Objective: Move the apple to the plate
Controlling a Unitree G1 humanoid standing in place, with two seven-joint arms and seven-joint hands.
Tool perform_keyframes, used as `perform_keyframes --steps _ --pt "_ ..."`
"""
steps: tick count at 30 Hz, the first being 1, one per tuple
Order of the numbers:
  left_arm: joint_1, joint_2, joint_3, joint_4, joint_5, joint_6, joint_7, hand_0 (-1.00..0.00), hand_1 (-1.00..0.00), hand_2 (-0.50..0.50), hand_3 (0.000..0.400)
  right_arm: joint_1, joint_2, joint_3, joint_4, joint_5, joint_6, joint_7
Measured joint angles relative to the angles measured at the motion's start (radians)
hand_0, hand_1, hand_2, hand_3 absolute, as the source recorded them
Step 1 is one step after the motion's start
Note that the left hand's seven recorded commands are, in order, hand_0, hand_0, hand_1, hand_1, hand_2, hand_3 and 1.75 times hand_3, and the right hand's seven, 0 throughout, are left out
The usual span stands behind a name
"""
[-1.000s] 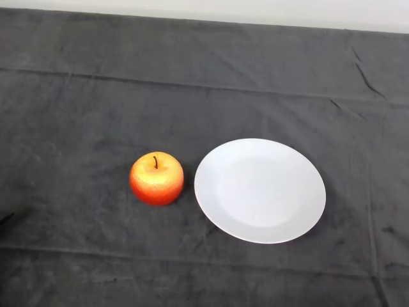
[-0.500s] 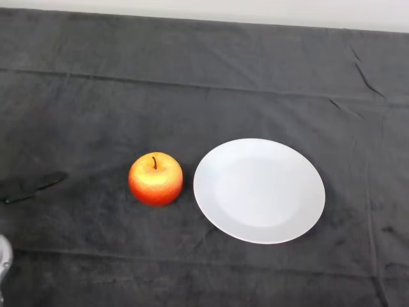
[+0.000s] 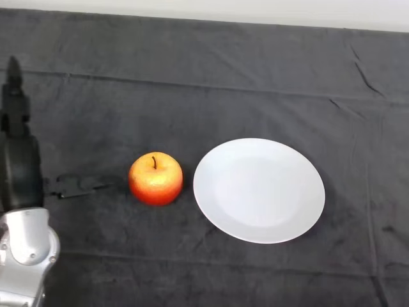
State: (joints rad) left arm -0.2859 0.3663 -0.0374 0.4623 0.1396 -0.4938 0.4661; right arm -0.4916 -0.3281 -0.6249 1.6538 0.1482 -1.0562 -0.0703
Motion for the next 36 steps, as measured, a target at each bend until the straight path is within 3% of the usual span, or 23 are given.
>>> perform_keyframes --steps 24,36 --pt "-0.009 -0.016 -0.164 -0.011 -0.001 0.071 -0.054 0.0 0.0 0.0 0.0 0.0 0.0 0.0002 -0.006 0.0012 0.0 -0.0004" --pt "-0.089 -0.027 -0.233 0.118 -0.001 0.069 -0.066 0.0 0.0 0.0 0.0 0.0 0.0 0.0017 -0.007 0.0016 0.0 -0.0002"
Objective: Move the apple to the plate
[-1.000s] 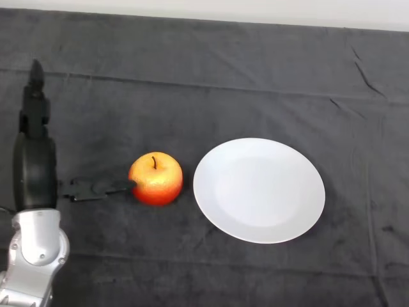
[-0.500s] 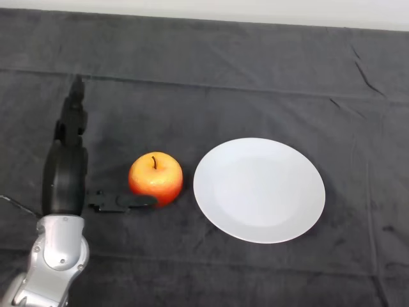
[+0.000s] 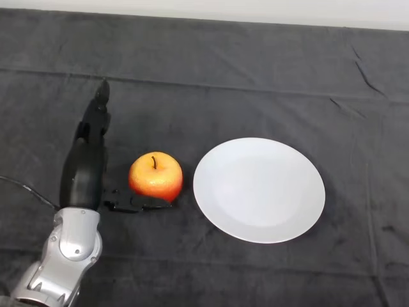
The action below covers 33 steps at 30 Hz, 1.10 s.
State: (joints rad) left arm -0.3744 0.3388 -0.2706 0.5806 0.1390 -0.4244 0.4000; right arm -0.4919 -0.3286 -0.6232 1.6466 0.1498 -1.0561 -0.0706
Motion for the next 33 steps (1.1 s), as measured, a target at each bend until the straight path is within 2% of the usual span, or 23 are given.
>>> perform_keyframes --steps 8,17,18,19,20,21,22,23,24,25,26,27,33 --pt "-0.041 -0.009 -0.026 0.127 0.0 -0.024 -0.012 0.0 0.0 0.0 0.0 0.0 -0.001 0.0005 0.0 0.0006 0.0 -0.0002" --pt "-0.082 -0.021 -0.042 0.214 0.0 -0.038 -0.018 0.0 0.0 0.0 0.0 0.0 -0.001 0.0005 0.0 0.001 0.0 -0.0002" --pt "-0.084 -0.022 -0.043 0.215 0.0 -0.042 -0.018 -0.18 0.0 -0.09 0.074 0.0 -0.001 0.0006 0.0 0.0009 0.0 -0.0001" --pt "-0.086 -0.023 -0.045 0.215 0.0 -0.042 -0.018 -0.49 0.0 -0.25 0.198 0.0 -0.001 0.0005 0.0 0.001 0.0 -0.0001" --pt "-0.088 -0.024 -0.048 0.216 0.0 -0.042 -0.019 -0.6 0.0 -0.3 0.24 0.0 -0.001 0.0005 0.0 0.001 0.0 -0.0001" --pt "-0.09 -0.024 -0.055 0.216 0.0 -0.042 -0.019 -1.0 0.0 -0.5 0.4 0.0 -0.001 0.0005 0.0 0.001 0.0 -0.0001" --pt "-0.092 -0.025 -0.061 0.216 0.0 -0.042 -0.021 -1.0 0.0 -0.5 0.4 0.0 -0.001 0.0005 0.0 0.0011 0.0 -0.0001" --pt "-0.093 -0.025 -0.068 0.216 0.0 -0.042 -0.022 -1.0 -0.08 -0.46 0.4 0.0 -0.001 0.0005 0.0 0.0011 0.0 -0.0001" --pt "-0.094 -0.027 -0.072 0.216 0.0 -0.042 -0.024 -1.0 -0.48 -0.26 0.4 -0.001 -0.001 0.0006 0.0 0.001 0.0 -0.0001" --pt "-0.094 -0.027 -0.074 0.216 0.0 -0.042 -0.024 -1.0 -0.54 -0.23 0.4 -0.001 -0.001 0.0006 0.0 0.0009 0.0 0.0" --pt "-0.094 -0.027 -0.075 0.216 0.0 -0.042 -0.025 -1.0 -0.91 -0.05 0.4 -0.001 -0.001 0.0006 0.0 0.0009 0.0 0.0" --pt "-0.094 -0.027 -0.076 0.216 0.0 -0.043 -0.025 -1.0 -0.99 0.0 0.4 -0.001 -0.001 0.0006 0.0 0.001 0.0 -0.0001" --pt "-0.094 -0.027 -0.076 0.216 0.001 -0.053 -0.026 -1.0 -1.0 0.0 0.4 -0.001 -0.001 0.0005 0.0 0.001 0.0 -0.0001"
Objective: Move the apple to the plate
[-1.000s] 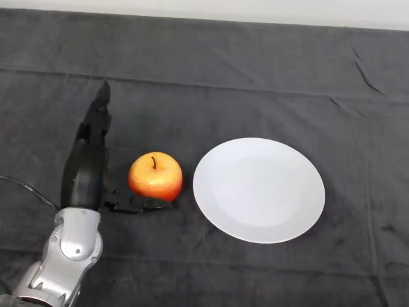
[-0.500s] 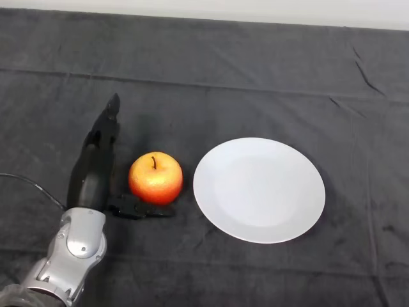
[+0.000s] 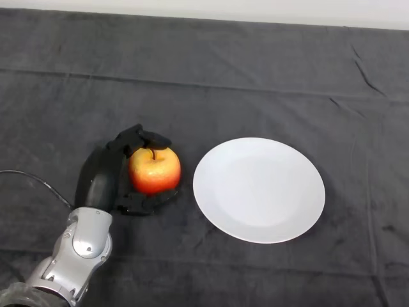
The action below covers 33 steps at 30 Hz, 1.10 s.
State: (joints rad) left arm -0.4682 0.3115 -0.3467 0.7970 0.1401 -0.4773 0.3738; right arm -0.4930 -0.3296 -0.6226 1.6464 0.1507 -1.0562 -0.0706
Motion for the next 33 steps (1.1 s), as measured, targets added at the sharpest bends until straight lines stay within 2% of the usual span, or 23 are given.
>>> perform_keyframes --steps 14,26,33 --pt "0.0 0.001 0.0 -0.016 0.006 0.007 -0.009 -1.0 -1.0 0.0 0.4 0.0 0.0 0.0 0.0 0.0 0.0 0.0" --pt "0.0 0.003 -0.002 -0.244 0.032 0.084 -0.009 -1.0 -1.0 0.0 0.4 0.0 0.0 0.0 0.0 0.0001 0.0 0.0" --pt "0.0 0.002 -0.037 -0.311 0.053 0.113 -0.008 -1.0 -1.0 0.0 0.4 0.0 -0.001 0.0002 0.0 0.0001 -0.001 0.0"
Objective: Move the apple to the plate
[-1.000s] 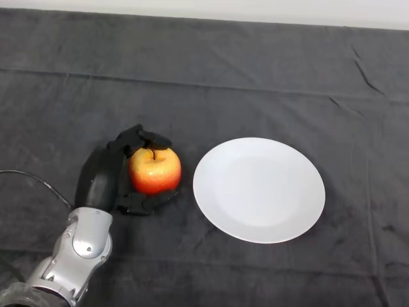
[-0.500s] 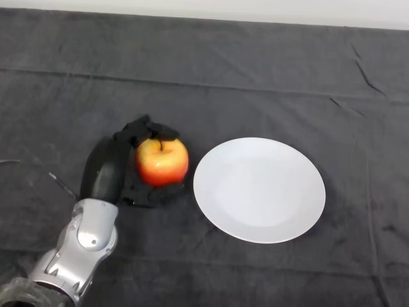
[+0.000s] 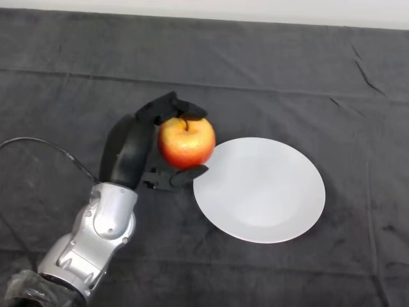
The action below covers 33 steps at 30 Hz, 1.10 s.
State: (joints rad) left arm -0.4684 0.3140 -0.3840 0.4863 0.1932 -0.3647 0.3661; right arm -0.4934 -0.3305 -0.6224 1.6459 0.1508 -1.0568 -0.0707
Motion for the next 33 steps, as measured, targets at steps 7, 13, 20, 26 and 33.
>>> perform_keyframes --steps 7,13,20,26,33 --pt "0.0 -0.002 -0.029 -0.014 0.012 0.01 0.004 -1.0 -1.0 0.0 0.4 -0.001 0.0 0.0003 0.0 0.0001 0.0 0.0" --pt "0.0 -0.005 -0.06 -0.014 0.012 0.01 0.005 -1.0 -1.0 0.0 0.4 -0.001 0.0 0.0003 -0.001 0.0001 0.0 0.0" --pt "-0.008 -0.03 -0.118 0.002 0.014 0.006 0.02 -1.0 -1.0 0.0 0.4 -0.001 -0.001 0.0003 -0.001 0.0005 0.0 0.0" --pt "-0.05 -0.065 -0.17 0.082 0.019 0.0 0.026 -1.0 -1.0 0.0 0.4 -0.001 -0.001 0.0003 -0.001 0.0005 0.0 0.0" --pt "-0.078 -0.078 -0.24 0.126 0.01 -0.016 0.042 -1.0 -1.0 0.0 0.4 -0.003 -0.002 0.0004 -0.001 0.0004 -0.001 0.0001"
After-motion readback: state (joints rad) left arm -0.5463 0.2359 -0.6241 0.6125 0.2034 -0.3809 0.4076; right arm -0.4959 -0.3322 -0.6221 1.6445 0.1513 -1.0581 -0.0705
